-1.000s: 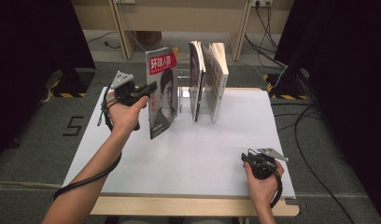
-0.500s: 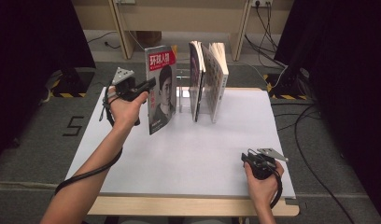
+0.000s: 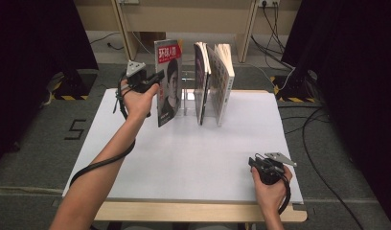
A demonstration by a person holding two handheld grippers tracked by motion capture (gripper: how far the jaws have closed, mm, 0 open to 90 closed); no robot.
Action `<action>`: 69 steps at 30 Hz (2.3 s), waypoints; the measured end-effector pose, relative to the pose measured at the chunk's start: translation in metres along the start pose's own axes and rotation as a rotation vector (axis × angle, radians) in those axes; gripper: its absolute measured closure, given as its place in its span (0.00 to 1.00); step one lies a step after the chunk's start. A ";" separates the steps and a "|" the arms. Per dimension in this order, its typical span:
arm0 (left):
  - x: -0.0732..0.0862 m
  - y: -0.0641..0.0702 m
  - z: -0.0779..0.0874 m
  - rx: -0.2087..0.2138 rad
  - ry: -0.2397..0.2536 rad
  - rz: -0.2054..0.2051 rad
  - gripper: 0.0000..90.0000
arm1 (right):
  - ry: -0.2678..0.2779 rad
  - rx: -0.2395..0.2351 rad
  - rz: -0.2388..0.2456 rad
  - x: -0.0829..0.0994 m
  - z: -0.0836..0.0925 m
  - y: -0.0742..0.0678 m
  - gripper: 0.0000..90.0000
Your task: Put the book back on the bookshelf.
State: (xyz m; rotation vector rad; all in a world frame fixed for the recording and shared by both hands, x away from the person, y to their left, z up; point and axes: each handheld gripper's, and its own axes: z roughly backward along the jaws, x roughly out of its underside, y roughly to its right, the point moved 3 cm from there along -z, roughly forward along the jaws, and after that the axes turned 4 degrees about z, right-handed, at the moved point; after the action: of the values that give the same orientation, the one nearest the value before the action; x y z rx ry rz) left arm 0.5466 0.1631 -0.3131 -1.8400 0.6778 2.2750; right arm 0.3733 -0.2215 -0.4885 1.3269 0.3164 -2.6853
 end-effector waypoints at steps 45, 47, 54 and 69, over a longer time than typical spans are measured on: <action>0.053 -0.022 -0.041 -0.059 -0.057 0.198 0.71 | -0.030 -0.022 -0.001 0.003 -0.005 0.002 0.75; 0.050 -0.023 -0.044 -0.062 -0.071 0.216 0.72 | -0.029 -0.023 -0.001 0.003 -0.005 0.002 0.75; 0.050 -0.019 -0.051 -0.056 -0.172 0.288 0.83 | -0.038 -0.031 -0.004 0.003 -0.006 0.002 0.74; 0.053 -0.005 -0.051 -0.052 -0.209 0.201 0.96 | -0.053 -0.035 -0.004 0.005 -0.008 0.002 0.74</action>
State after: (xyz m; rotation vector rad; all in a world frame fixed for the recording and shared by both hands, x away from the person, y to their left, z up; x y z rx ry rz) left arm 0.5814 0.1367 -0.3727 -1.5863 0.8079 2.5873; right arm 0.3771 -0.2212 -0.4974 1.2438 0.3589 -2.6997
